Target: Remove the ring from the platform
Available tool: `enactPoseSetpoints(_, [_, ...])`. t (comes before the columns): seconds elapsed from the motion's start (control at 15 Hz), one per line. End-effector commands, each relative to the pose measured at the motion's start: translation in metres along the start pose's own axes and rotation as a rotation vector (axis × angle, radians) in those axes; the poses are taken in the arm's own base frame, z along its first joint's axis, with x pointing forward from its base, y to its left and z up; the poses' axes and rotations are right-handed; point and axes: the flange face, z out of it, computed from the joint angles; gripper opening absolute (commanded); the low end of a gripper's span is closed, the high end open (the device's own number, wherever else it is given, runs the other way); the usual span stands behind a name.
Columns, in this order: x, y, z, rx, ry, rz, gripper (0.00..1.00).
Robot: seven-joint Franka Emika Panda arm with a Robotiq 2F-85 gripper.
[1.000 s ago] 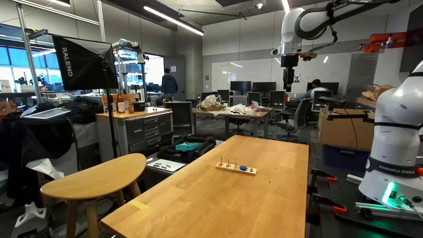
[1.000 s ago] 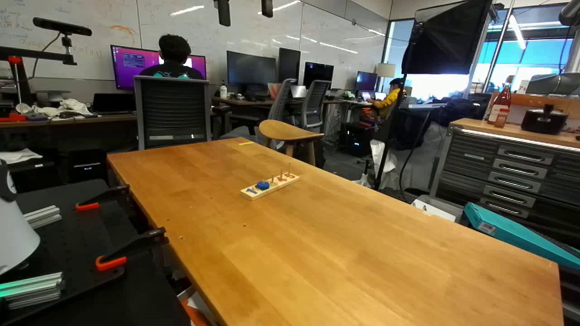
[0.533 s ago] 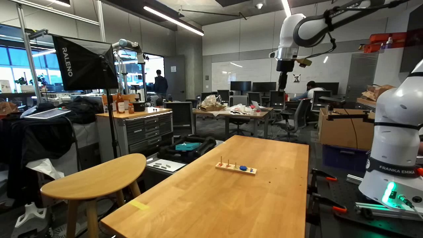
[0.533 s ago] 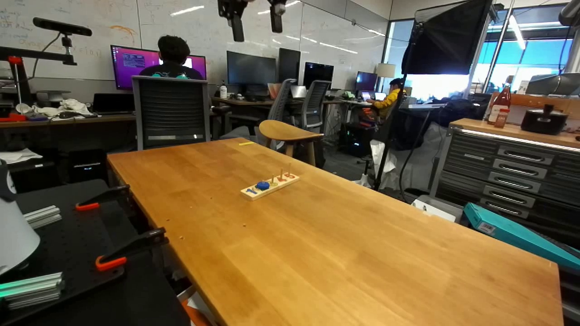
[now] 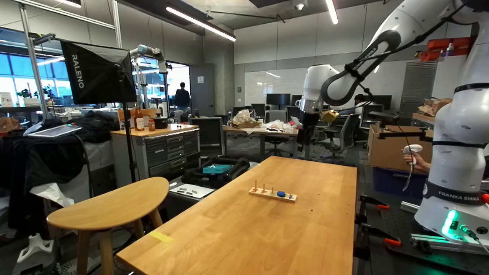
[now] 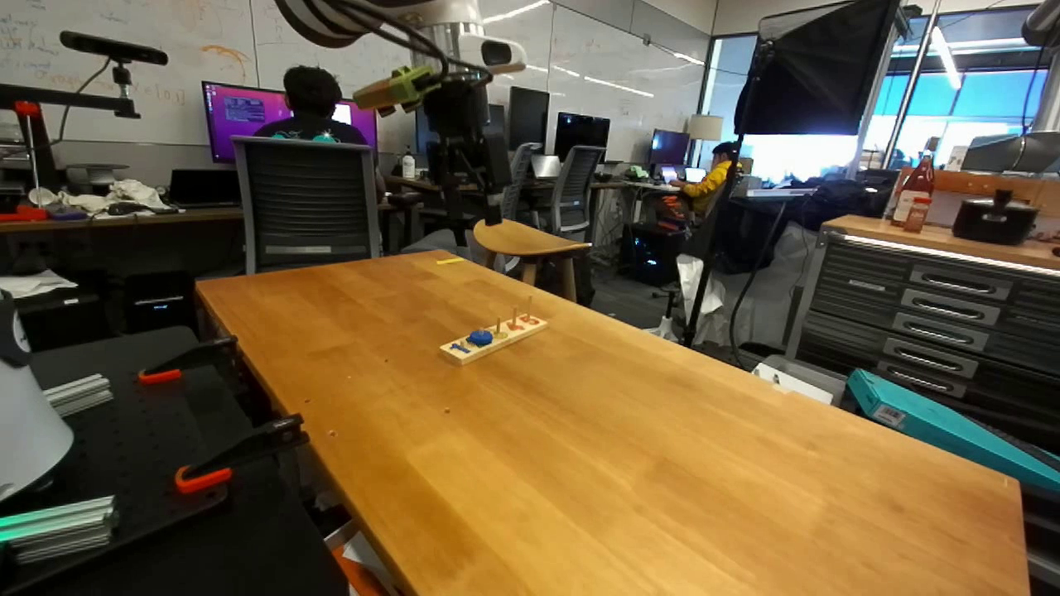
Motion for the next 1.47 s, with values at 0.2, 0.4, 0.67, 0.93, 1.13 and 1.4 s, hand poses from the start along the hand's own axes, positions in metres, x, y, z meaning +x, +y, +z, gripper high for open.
enactPoseSetpoints(0.2, [0.041,-0.044,0.109,-0.005,-0.161,0.124,1.0])
enactPoseSetpoints(0.4, [0.059,-0.06,0.139,-0.009,-0.19,0.121,1.0])
enactPoseSetpoints(0.67, [0.075,-0.075,0.168,-0.019,-0.209,0.098,1.0])
enactPoseSetpoints(0.93, [0.082,-0.079,0.184,-0.019,-0.218,0.088,1.0])
enactPoseSetpoints(1.13, [0.088,-0.077,0.19,-0.009,-0.234,0.115,0.66])
enactPoseSetpoints(1.4, [0.09,-0.07,0.193,0.016,-0.26,0.155,0.33])
